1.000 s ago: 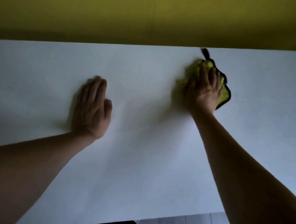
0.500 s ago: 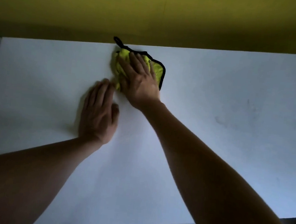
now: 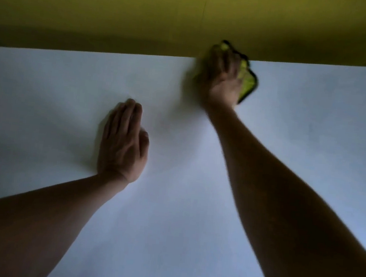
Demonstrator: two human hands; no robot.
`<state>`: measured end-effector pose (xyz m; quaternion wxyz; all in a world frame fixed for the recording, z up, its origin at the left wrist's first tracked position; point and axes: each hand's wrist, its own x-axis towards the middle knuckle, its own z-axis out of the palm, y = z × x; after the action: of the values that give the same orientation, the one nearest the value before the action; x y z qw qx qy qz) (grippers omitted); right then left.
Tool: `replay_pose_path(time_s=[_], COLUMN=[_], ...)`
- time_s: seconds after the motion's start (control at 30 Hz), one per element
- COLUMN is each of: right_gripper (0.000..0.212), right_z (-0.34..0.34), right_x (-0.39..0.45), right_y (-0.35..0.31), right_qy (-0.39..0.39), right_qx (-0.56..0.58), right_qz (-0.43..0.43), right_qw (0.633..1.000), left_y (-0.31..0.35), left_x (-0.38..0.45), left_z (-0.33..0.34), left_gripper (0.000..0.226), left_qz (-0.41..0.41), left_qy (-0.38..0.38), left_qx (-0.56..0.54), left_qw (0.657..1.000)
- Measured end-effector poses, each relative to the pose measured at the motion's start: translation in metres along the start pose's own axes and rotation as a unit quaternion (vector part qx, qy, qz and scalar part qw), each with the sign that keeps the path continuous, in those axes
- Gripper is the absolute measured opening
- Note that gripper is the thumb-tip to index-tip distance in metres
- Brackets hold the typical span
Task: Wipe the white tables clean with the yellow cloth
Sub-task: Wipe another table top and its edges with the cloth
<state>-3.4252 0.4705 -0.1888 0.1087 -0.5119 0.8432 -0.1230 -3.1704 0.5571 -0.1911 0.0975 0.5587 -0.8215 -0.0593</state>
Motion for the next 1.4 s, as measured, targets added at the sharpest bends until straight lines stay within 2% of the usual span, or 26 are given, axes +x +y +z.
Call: replay_pose_path(time_s=[0.13, 0.27, 0.33, 0.4, 0.53, 0.67, 0.77, 0.87, 0.93, 1.0, 1.1, 1.17, 1.33, 1.4], right_gripper=[0.063, 0.057, 0.059, 0.058, 0.056, 0.057, 0.061, 0.064, 0.063, 0.061, 0.055, 0.055, 0.054, 0.054], right_z=[0.025, 0.024, 0.014, -0.002, -0.036, -0.035, -0.022, -0.003, 0.006, 0.006, -0.002, -0.01, -0.044, -0.051], right_x=[-0.039, -0.034, -0.022, -0.009, 0.003, -0.003, -0.029, -0.067, -0.082, -0.084, -0.081, -0.079, -0.069, -0.067], right_y=[-0.089, -0.072, -0.036, 0.014, 0.114, 0.121, 0.076, 0.016, -0.014, -0.023, 0.002, 0.033, 0.127, 0.144], right_qy=[-0.047, -0.036, -0.019, 0.016, 0.073, 0.078, 0.072, 0.038, 0.009, -0.001, 0.003, 0.02, 0.063, 0.071], right_qx=[0.002, 0.034, 0.043, 0.05, 0.032, 0.043, 0.011, 0.037, 0.047, 0.055, 0.063, 0.068, 0.057, 0.049], right_qz=[-0.186, -0.211, -0.164, -0.08, 0.028, 0.098, 0.033, -0.079, -0.108, -0.12, -0.161, -0.138, 0.01, 0.057], right_qw=[0.981, 0.976, 0.985, 0.995, 0.996, 0.991, 0.997, 0.995, 0.993, 0.991, 0.985, 0.988, 0.996, 0.995], left_y=[-0.001, -0.004, -0.004, -0.005, -0.005, -0.005, -0.005, -0.004, -0.004, -0.004, -0.004, -0.005, 0.002, 0.008], left_x=[-0.001, 0.0, 0.0, 0.001, 0.001, 0.001, 0.0, 0.0, 0.0, 0.001, 0.002, 0.002, -0.001, -0.001], left_z=[0.001, 0.005, 0.004, 0.004, 0.006, 0.008, 0.008, 0.006, 0.005, 0.005, 0.005, 0.006, 0.004, -0.001], left_gripper=[0.062, 0.062, 0.062, 0.063, 0.063, 0.062, 0.061, 0.061, 0.061, 0.062, 0.062, 0.061, 0.059, 0.059], left_qz=[0.003, 0.017, 0.021, 0.021, 0.018, 0.018, 0.019, 0.019, 0.015, 0.014, 0.019, 0.02, 0.016, 0.027], left_qy=[0.004, 0.018, 0.02, 0.017, 0.017, 0.027, 0.037, 0.041, 0.036, 0.03, 0.025, 0.029, 0.041, 0.027], left_qx=[0.003, -0.004, -0.006, -0.01, -0.011, -0.017, -0.019, -0.019, -0.018, -0.017, -0.016, -0.018, -0.006, 0.005], left_qw=[1.0, 1.0, 1.0, 1.0, 1.0, 0.999, 0.999, 0.999, 0.999, 0.999, 0.999, 0.999, 0.999, 0.999])
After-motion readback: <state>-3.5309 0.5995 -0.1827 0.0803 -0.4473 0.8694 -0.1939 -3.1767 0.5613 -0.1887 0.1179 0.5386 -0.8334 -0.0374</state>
